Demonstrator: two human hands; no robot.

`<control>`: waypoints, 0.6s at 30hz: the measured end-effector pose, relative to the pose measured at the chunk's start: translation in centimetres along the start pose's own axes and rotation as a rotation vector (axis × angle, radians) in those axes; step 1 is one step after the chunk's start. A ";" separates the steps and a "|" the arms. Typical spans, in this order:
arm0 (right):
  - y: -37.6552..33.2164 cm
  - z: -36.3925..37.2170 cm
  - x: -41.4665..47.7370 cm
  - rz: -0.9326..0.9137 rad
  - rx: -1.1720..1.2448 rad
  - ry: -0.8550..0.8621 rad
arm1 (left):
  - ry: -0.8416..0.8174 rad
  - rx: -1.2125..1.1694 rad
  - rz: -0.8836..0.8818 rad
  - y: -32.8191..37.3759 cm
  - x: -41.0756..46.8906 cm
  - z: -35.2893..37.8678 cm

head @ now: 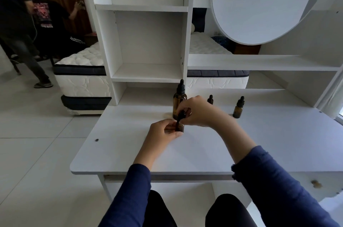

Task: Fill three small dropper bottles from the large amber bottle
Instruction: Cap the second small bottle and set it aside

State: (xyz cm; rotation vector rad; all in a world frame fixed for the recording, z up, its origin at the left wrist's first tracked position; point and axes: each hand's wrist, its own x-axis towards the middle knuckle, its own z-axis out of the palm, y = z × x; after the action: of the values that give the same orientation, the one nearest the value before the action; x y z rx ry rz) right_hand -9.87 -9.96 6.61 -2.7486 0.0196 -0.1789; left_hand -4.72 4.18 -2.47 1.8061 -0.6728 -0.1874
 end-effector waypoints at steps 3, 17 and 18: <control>-0.6 0.1 0.2 0.045 -0.079 -0.018 | -0.003 0.006 0.001 -0.1 0.0 0.0; 1.0 3.3 -1.4 0.017 0.506 0.264 | -0.003 -0.033 -0.049 0.2 0.0 -0.1; 1.3 3.9 -1.5 0.005 0.498 0.261 | -0.003 -0.037 -0.045 0.2 0.0 -0.1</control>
State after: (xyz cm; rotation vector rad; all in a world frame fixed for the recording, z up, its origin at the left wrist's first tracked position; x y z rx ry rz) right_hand -10.81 -9.67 2.39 -2.2143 0.0462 -0.4719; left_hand -4.79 4.22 -2.27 1.7867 -0.6268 -0.2315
